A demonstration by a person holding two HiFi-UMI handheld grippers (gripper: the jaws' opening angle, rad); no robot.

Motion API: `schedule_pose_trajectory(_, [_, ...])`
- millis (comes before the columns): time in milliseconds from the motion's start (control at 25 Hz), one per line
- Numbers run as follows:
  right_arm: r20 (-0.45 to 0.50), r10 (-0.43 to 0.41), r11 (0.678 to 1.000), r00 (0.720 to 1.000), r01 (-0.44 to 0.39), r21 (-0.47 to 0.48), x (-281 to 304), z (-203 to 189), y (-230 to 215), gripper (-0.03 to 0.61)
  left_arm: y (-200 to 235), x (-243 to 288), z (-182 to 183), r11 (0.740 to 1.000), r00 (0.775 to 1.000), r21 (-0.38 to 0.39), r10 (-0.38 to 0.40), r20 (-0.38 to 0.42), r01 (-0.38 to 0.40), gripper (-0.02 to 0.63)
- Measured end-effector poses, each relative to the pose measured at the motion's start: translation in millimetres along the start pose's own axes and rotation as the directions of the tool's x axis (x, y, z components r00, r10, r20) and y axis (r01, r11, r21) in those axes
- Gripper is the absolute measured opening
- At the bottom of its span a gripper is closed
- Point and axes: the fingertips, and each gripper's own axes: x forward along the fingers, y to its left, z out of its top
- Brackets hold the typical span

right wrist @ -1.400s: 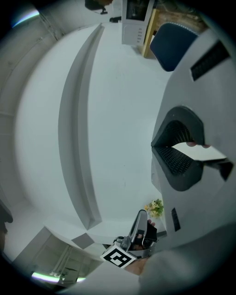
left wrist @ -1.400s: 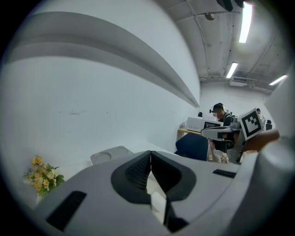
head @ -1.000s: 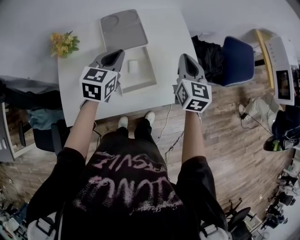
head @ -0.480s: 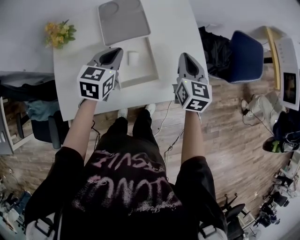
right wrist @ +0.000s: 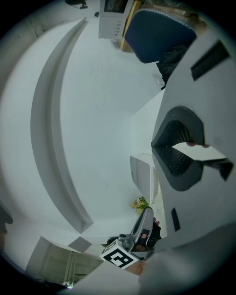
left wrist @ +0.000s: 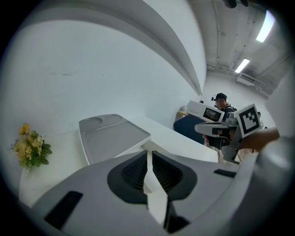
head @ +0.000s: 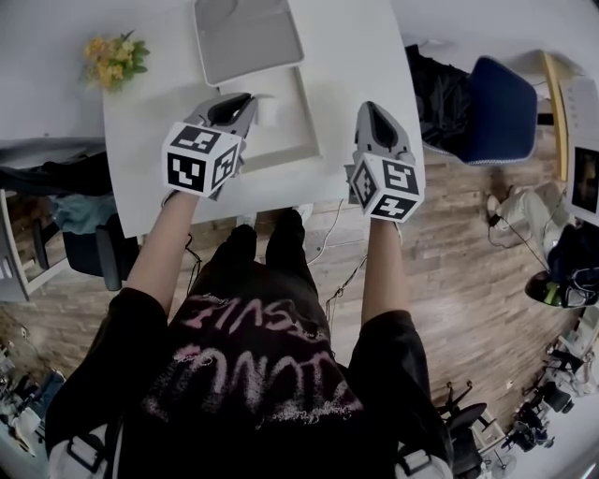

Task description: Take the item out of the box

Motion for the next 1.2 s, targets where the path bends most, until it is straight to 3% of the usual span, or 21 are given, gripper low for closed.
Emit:
schedule_pose_trajectory(240, [-0.005,-0.002,1.000,1.000,0.002,0.002,0.0,-3.7,-3.6,0.009,-8.0,14.0,-11.6,1.000,0.995,-0.007,-0.028,-0.097,0.027,0.093])
schedule_pose_trajectory(480, [-0.011,-0.003,1.000,1.000,0.003,-0.002,1.1,-5.4,-6.9,0.009,-12.0,31.6,-32.5,0.997,0.971,-0.074,-0.044,-0.235,0.028,0.175])
schedule_pose_trajectory(760, [-0.025,-0.001,1.000,1.000,0.001,-0.009,4.2,-9.6,-14.0,0.009,-7.2,43.9,-51.9,0.994,0.935,-0.102,-0.011,-0.355,-0.028,0.202])
schedule_pose_trajectory(1000, [-0.029,-0.003,1.000,1.000,0.002,-0.007,8.0,-10.2,-20.0,0.009,-5.0,53.4,-66.6,0.988,0.879,-0.132,0.010,-0.477,-0.083,0.221])
schedule_pose_trajectory(1200, [-0.035,-0.006,1.000,0.999,0.006,-0.005,11.3,-11.7,-26.3,0.009,-3.4,61.3,-71.6,0.983,0.856,-0.145,0.020,-0.517,-0.111,0.219])
